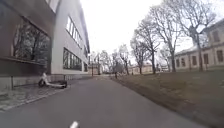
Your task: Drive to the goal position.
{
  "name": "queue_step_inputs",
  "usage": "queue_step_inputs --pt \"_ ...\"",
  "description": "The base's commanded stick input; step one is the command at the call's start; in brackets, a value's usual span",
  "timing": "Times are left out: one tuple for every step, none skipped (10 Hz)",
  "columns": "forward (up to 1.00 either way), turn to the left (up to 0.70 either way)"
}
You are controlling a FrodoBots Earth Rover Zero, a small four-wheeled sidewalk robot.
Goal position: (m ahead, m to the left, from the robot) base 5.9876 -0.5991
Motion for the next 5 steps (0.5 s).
queue_step_inputs --pt "1.0 0.0" --pt "1.0 0.0" --pt "1.0 0.0" --pt "1.0 0.0" --pt "1.0 0.0"
